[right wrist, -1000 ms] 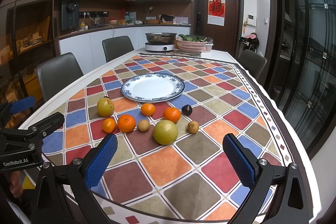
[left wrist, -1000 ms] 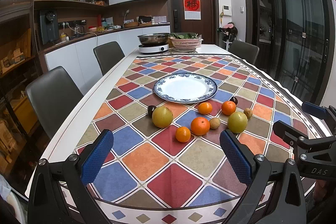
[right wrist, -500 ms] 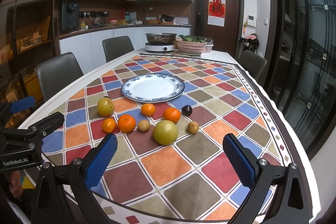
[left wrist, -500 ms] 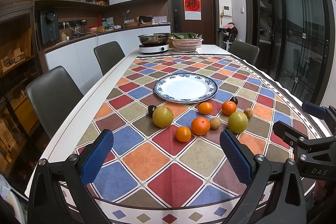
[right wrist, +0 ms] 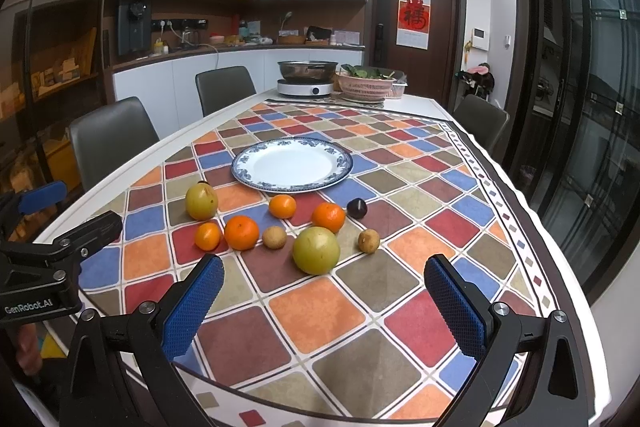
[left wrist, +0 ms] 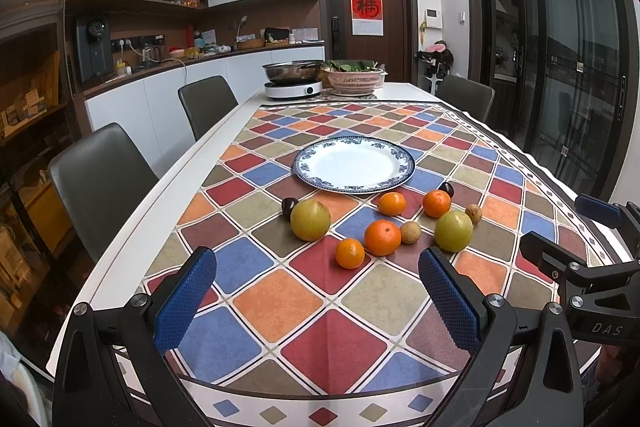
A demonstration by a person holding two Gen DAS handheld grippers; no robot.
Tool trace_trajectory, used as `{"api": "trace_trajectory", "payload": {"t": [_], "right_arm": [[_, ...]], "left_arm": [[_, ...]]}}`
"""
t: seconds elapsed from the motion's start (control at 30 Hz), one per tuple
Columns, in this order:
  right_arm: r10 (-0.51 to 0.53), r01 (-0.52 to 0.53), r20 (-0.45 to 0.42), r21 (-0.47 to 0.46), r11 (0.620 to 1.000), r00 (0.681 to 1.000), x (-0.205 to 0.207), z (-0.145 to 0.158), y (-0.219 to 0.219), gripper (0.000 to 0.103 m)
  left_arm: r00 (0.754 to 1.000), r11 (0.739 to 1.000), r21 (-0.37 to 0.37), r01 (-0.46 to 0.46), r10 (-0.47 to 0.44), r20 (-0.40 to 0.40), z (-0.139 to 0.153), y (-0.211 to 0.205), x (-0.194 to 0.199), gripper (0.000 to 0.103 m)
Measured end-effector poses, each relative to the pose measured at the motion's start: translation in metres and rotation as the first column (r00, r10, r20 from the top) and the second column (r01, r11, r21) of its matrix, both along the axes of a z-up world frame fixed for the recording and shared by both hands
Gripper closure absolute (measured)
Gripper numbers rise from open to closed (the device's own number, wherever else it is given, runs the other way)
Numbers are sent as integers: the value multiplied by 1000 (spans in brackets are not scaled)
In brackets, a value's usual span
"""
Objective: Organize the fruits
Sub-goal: 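Move the left tool toward a small tangerine while the right tool approaches the green fruit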
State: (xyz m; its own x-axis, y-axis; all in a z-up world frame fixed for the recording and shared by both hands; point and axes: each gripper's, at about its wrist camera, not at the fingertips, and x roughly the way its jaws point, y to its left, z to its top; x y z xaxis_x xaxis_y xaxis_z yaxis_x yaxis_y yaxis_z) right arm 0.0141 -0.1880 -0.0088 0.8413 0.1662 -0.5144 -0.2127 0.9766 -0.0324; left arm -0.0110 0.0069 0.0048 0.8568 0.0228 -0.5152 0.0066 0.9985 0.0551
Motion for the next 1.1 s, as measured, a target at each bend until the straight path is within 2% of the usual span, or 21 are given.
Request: {"api": "trace_trajectory", "payload": {"t": [0.47, 0.77, 0.93, 1.1], "right_arm": [[13, -15, -73, -25, 1000, 997, 20, -15, 6, 1], [18, -27, -163, -49, 998, 986, 47, -33, 11, 2], [25, -37, -212, -54, 998, 977, 62, -43, 13, 10], [29, -46, -250, -60, 997, 968, 79, -51, 13, 22]], "left_arm": [[994, 999, -31, 29, -32, -104, -19, 2, 27, 1], [981, 998, -20, 64, -67, -184, -33, -3, 54, 17], [971, 996, -13, 87, -88, -220, -40, -5, 74, 24], [952, 993, -51, 106, -117, -284, -52, -6, 94, 33]]}}
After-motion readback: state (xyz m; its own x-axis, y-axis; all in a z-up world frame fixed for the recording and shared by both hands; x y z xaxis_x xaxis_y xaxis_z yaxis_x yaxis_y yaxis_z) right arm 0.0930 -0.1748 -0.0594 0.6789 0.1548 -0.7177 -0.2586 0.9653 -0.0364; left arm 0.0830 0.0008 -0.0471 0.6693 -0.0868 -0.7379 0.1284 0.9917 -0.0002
